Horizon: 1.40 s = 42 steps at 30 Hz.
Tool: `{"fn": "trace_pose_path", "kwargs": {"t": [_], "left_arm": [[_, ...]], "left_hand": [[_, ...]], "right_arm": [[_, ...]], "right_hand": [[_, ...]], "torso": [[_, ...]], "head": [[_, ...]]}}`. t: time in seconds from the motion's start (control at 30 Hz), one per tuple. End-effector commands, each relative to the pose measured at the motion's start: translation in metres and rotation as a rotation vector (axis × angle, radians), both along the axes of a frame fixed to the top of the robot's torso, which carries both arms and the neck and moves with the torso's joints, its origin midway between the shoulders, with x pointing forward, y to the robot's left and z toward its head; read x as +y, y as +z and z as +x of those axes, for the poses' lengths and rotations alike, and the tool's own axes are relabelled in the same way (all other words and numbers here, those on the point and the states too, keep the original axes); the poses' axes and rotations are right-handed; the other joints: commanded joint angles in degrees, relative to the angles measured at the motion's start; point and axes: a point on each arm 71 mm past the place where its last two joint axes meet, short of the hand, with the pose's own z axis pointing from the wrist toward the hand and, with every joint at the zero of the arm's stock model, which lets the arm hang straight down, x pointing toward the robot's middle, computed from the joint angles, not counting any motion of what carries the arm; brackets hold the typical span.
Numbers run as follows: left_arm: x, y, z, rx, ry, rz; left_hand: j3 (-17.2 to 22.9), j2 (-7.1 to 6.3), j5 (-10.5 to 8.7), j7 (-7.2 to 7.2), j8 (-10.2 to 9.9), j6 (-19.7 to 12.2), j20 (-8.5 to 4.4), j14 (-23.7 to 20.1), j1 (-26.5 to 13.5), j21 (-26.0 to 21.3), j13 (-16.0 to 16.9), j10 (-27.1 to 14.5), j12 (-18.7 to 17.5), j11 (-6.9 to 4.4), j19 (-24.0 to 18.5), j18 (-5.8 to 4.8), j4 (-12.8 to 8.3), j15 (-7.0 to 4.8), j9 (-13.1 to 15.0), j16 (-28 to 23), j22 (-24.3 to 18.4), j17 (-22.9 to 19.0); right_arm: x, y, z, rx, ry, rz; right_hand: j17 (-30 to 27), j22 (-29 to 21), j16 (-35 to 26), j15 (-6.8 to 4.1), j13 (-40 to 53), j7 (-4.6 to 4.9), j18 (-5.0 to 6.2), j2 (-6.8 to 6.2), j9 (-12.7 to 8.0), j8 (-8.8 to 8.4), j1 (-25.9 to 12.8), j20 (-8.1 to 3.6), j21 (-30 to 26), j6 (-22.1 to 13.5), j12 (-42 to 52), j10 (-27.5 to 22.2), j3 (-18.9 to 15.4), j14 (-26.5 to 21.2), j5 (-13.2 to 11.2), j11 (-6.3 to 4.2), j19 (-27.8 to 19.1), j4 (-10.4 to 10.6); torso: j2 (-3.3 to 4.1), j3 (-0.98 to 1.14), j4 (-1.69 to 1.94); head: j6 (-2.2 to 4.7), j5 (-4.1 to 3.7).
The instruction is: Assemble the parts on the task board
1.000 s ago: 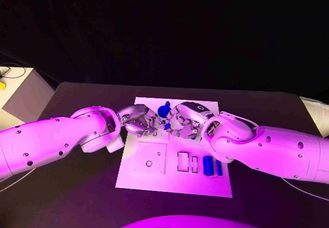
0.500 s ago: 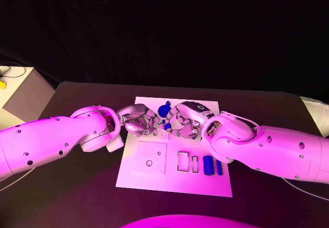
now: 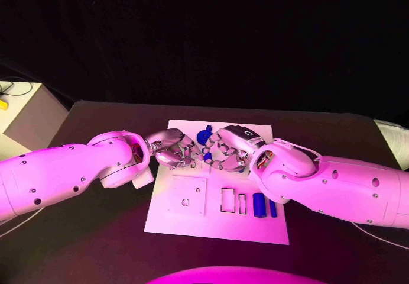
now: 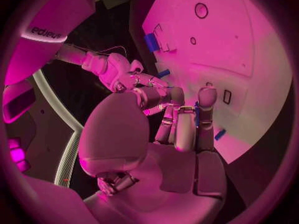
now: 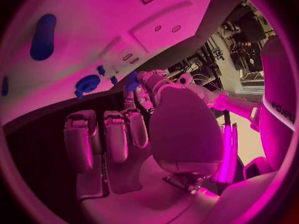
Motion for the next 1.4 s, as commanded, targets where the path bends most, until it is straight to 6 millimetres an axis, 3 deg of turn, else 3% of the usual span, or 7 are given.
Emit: {"fn": "trace_pose_path", "kwargs": {"t": [0.03, 1.03, 1.4], "left_arm": [[-0.002, 0.000, -0.001, 0.001, -0.009, -0.001], [-0.001, -0.001, 0.001, 0.003, 0.000, 0.000], [0.022, -0.002, 0.011, 0.011, 0.066, 0.014]], "left_hand": [[1.4, 0.36, 0.18, 0.02, -0.3, 0.5, -0.09, 0.4, -0.3, 0.3, 0.1, 0.0, 0.2, -0.28, 0.4, -0.21, -1.0, 0.11, 0.0, 0.2, 0.1, 0.1], [1.5, 0.30, 0.19, -0.06, -0.6, 0.4, -0.07, 0.5, -0.4, 0.6, 0.3, 0.2, 0.4, -0.34, 0.6, -0.27, -1.2, 0.10, -0.1, 0.4, 0.5, 0.4], [1.6, 0.22, 0.16, 0.03, -0.6, 0.8, -0.07, 0.6, -0.7, 0.9, 0.4, 0.4, 0.5, -0.28, 0.6, -0.27, -1.3, 0.11, -0.1, 0.5, 0.7, 0.5]], "right_arm": [[0.003, 0.002, -0.002, -0.021, 0.018, -0.005], [0.004, 0.001, -0.002, -0.024, 0.011, -0.015], [0.006, 0.000, 0.001, -0.033, -0.004, -0.030]], "right_hand": [[13.3, 15.1, -0.1, -0.21, 8.3, -0.39, -0.82, 0.28, 0.1, 0.27, 0.3, -0.25, 0.3, 0.5, 0.3, 0.2, 0.0, 5.7, 0.1, -0.18, 6.0, 0.1], [13.3, 15.1, -0.1, -0.25, 8.3, -0.44, -0.82, 0.30, 0.2, 0.38, 0.4, -0.27, 0.3, 0.6, 0.3, 0.3, 0.1, 5.7, 0.0, -0.23, 6.0, 0.0], [13.2, 15.1, -0.1, -0.28, 8.4, -0.44, -0.82, 0.32, 0.2, 0.43, 0.5, -0.29, 0.3, 0.7, 0.4, 0.3, 0.0, 5.7, -0.2, -0.24, 6.0, 0.0]], "torso": [[-0.02, -0.03, -0.03], [-0.05, -0.05, -0.04], [-0.11, -0.04, -0.06]], "head": [[-0.10, 0.06], [-0.41, 0.03], [-0.25, 0.01]]}}
